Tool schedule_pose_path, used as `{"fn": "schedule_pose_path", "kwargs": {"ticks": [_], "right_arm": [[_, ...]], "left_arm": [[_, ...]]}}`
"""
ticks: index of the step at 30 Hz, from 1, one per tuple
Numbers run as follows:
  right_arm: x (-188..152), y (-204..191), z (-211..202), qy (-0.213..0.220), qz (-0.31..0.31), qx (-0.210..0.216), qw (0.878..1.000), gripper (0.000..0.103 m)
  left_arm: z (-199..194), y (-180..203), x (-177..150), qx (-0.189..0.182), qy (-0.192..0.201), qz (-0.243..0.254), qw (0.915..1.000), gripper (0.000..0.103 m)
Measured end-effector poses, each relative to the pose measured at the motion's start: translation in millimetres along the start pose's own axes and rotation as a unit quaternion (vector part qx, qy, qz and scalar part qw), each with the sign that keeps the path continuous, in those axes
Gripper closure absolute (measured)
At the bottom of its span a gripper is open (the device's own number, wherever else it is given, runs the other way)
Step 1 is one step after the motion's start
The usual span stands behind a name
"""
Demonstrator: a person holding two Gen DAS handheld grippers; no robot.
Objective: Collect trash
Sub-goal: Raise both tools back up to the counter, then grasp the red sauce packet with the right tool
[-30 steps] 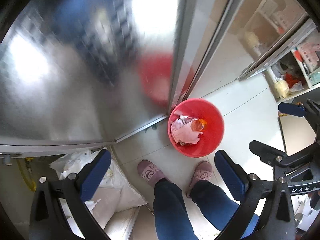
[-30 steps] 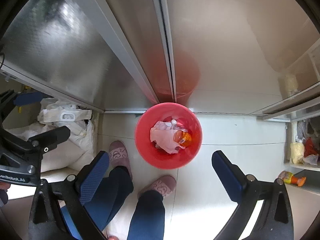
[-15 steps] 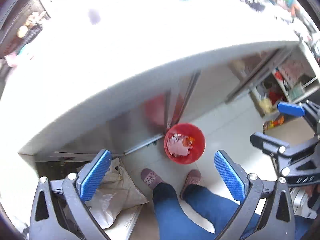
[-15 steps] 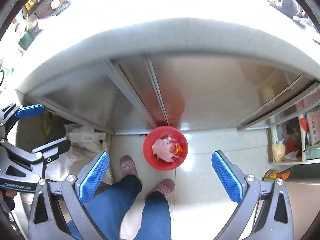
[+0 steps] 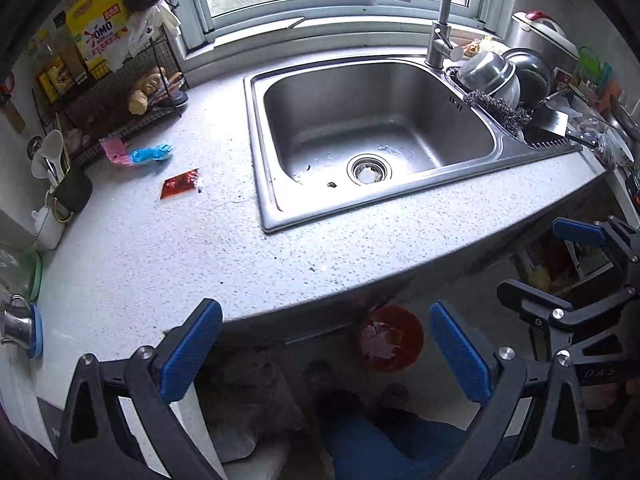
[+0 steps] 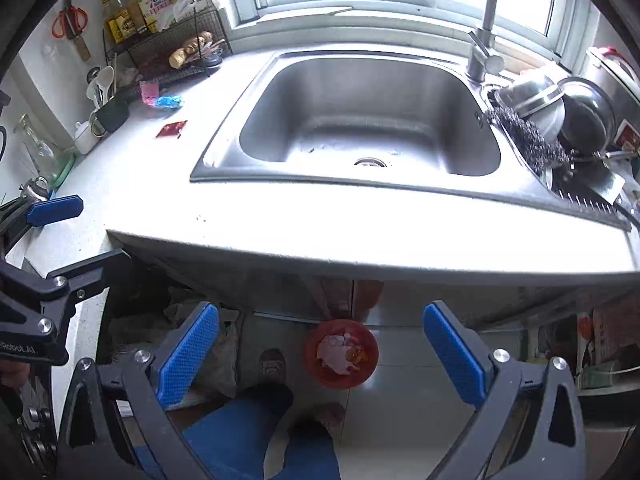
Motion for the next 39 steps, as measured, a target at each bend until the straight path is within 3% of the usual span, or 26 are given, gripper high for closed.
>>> {"fn": "schedule_pose_path", "kwargs": {"ticks": [12,21,31,39], "right_arm": [[109.7,-37.5,3.7,0.040,-0.039,0.013,0.998,0.001],[182.1,-84.7,37.2,0.046,-0.076,0.024,0.996,0.001],[225.2,-148.9,91.5,0.014,-0.127,0.052,0.991,0.001],[229.4,-190.3,150.0,-0.045,-0.173,0.076,0.981,0.001]], "left_arm": [[-13.9,-95.4,70.8,0.008,0.034,-0.038,0.9987,0.000],[0.9,-186.4,113.6,0.024,0.040,-0.066,0.9967,0.000],[37.2,-276.2,106.5,0.034,0.003,-0.123,0.9919,0.000],[82.1,-319.7,85.1,0.028,-0.047,-0.158,0.9859,0.000]]}}
Point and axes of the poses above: each gripper's, at about its wrist camera, not at the fingertips, and z roughly the way its jaws point, y to its right, x to its top, the point moved 9 cm from there along z, roughly the way its jaws point, and after that the axes turned 3 degrees about -z, right-handed, at the moved point
